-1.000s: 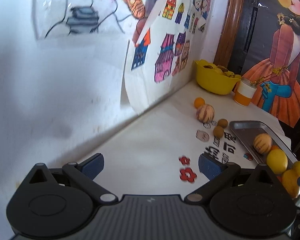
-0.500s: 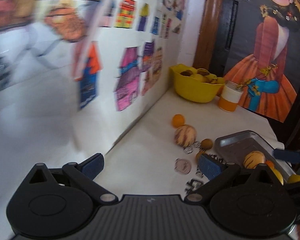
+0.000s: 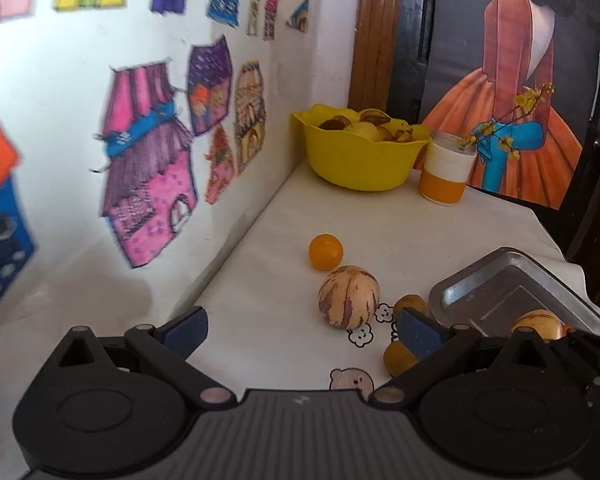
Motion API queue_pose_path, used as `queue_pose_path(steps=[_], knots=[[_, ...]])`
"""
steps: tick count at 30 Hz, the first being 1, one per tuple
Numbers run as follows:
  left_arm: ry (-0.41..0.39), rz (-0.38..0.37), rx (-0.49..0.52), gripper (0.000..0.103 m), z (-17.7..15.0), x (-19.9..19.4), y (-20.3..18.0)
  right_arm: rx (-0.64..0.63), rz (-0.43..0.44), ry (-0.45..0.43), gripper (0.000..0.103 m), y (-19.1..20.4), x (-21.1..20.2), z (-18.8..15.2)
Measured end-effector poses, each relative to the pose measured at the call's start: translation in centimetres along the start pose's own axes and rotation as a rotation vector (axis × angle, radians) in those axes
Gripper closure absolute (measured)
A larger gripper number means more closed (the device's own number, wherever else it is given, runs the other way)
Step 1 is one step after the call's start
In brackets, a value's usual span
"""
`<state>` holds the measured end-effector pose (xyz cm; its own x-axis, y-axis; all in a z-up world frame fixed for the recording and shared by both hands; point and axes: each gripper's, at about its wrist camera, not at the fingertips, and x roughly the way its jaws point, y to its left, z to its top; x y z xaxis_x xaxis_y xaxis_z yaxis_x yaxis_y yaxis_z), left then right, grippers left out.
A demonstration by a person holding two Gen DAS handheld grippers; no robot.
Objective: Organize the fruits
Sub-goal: 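Grasp the striped pepino melon with the left tool while the right tool grasps a small brown round fruit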
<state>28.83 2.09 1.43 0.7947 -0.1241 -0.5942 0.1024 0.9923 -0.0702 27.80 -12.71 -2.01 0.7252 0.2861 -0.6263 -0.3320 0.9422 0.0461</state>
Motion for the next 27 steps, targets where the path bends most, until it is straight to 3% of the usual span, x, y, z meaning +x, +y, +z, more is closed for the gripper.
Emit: queue_pose_path(steps=[7, 14, 24, 27], knots=[[0.035, -0.042, -0.009, 0.001, 0.7, 2.9, -0.1, -0.028, 0.02, 0.004, 0.042, 0.3, 1.5, 0.1], [0.081, -0.068, 0.016, 0.01, 1.2, 5.6, -1.2, -0.037, 0.018, 0.001, 0.051, 0.2, 2.3, 0.1], [0.116, -0.096, -0.001, 0.04, 1.4, 7.6, -1.5, -0.08, 0.012, -0.006, 0.074, 0.6, 2.5, 0.4], [0.117, -0.115, 0.021, 0.05, 1.3, 7.8, -1.6, -0.076, 0.014, -0.002, 0.074, 0.5, 2.2, 0.3]])
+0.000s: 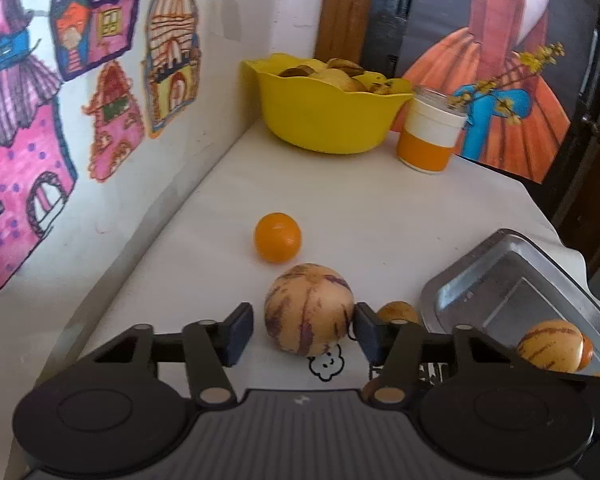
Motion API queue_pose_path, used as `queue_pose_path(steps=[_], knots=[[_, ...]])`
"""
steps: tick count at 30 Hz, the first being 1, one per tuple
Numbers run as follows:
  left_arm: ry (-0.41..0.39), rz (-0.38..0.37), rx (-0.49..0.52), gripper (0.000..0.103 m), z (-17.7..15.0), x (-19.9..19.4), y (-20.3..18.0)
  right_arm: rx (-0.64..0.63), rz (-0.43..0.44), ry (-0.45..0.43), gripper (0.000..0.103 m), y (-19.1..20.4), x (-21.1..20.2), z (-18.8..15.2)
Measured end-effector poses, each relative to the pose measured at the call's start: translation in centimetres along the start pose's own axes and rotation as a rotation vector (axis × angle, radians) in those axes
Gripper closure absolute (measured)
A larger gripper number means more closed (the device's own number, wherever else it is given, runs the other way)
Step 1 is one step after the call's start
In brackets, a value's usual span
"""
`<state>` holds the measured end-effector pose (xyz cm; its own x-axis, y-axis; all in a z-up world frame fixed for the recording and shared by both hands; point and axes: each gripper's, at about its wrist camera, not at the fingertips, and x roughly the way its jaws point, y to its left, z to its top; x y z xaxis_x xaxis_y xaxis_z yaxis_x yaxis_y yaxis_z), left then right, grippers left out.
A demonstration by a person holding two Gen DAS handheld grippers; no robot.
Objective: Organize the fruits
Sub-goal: 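Grasp the striped pepino melon with the left tool while the right tool grasps a small brown round fruit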
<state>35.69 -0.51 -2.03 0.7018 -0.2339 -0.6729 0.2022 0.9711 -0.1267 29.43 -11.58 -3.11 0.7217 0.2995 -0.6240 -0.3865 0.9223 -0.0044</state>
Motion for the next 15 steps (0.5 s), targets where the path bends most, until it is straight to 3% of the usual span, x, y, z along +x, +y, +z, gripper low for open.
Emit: queue_pose_path(steps=[7, 15], knots=[[0.003, -0.007, -0.008, 0.051, -0.4, -0.6, -0.2, 0.017, 0.008, 0.005, 0.074, -0.1, -1.5, -0.7], [0.007, -0.008, -0.039, 0.051, -2.9, -4.0, -0.5, 0.022, 0.022, -0.005, 0.075, 0.6, -4.6, -2.4]])
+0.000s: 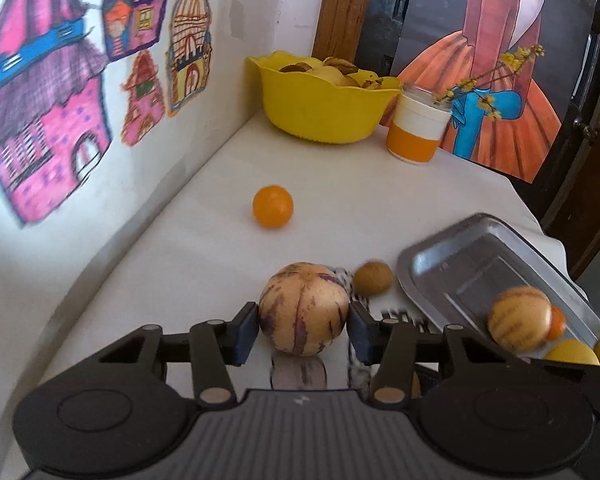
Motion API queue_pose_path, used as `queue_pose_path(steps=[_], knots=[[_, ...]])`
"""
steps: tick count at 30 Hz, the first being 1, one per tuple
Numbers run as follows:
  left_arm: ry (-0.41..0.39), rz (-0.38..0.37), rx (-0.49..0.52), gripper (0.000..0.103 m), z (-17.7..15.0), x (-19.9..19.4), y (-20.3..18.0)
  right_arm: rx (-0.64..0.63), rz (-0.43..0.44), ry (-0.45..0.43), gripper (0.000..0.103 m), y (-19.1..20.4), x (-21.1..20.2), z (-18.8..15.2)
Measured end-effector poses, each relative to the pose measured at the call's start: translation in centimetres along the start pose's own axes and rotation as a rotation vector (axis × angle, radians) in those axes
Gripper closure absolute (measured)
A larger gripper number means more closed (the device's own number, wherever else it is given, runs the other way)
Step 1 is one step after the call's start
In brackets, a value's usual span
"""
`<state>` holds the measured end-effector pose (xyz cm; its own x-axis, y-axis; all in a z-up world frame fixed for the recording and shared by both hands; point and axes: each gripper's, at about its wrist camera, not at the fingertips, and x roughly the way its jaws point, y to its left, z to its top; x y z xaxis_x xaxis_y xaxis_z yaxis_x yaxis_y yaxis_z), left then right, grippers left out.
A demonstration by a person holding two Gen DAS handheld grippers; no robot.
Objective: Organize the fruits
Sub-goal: 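Grasp the striped pepino melon with the left tool while the right tool grasps a small brown round fruit, then carry the pepino and brown fruit onto the tray and open both tools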
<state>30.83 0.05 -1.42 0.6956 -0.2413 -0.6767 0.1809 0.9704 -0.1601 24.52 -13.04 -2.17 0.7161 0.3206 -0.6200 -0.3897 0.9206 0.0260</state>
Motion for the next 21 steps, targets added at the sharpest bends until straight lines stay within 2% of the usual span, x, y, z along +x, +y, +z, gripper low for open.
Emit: queue_pose_path(steps=[15, 21], knots=[[-0.021, -0.034, -0.016, 0.051, -3.6, -5.8, -3.8, 0.032, 0.011, -0.048, 0.074, -0.2, -8.7, -4.3], [-0.037, -0.07, -0.017, 0.051, -4.1, -7.4, -6.5, 0.07, -0.029, -0.101, 0.074, -1.9, -12.7, -5.4]])
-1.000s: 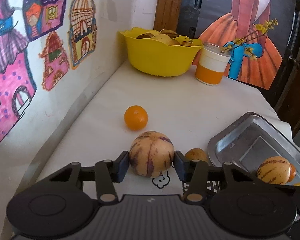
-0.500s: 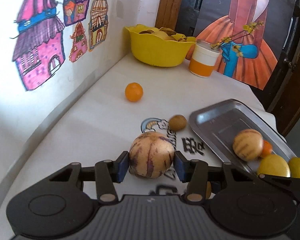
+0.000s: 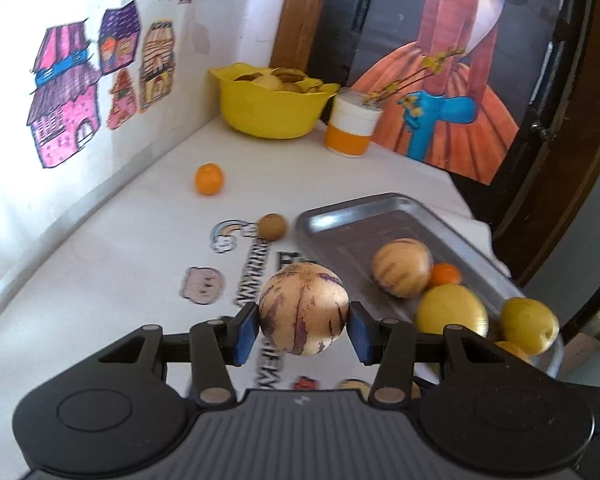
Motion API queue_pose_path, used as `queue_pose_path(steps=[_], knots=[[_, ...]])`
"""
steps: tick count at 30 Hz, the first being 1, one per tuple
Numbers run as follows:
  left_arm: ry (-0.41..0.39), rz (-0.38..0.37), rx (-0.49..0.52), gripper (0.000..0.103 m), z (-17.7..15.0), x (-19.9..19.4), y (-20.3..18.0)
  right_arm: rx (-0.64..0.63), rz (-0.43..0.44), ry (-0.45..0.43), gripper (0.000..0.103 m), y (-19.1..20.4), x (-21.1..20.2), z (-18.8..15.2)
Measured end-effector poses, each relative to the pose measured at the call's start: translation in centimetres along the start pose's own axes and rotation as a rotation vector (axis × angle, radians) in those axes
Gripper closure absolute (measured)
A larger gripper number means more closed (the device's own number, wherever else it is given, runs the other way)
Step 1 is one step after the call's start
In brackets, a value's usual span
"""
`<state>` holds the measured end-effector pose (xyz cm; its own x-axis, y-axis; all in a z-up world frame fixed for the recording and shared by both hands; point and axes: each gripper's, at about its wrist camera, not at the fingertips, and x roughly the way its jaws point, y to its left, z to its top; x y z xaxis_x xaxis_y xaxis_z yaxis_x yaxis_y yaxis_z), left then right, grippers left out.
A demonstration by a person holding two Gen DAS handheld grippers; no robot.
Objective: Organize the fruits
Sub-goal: 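Carry the pepino and brown fruit onto the tray and open both tools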
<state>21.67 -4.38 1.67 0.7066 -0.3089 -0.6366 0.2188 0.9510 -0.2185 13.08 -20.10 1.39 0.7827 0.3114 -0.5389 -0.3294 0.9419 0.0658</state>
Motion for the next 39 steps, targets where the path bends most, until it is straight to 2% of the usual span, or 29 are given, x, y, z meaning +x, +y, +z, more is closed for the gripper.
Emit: queue_pose_path(steps=[11, 20, 31, 39], knots=[[-0.027, -0.086, 0.04, 0.051, 0.7, -0.3, -7.1, 0.121, -0.152, -0.066, 0.074, -6.4, -5.8, -1.9], [0.019, -0.138, 0.098, 0.051, 0.8, 1.6, -12.2, 0.209, -0.225, -0.041, 0.074, -10.1, -6.3, -4.0], [0.046, -0.078, 0.214, 0.051, 0.8, 3.4, -15.5, 0.238, -0.241, -0.005, 0.074, -11.0, -4.7, -5.1], [0.062, -0.077, 0.242, 0.051, 0.5, 4.2, -16.1, 0.236, -0.243, -0.002, 0.074, -10.9, -4.5, -5.2]])
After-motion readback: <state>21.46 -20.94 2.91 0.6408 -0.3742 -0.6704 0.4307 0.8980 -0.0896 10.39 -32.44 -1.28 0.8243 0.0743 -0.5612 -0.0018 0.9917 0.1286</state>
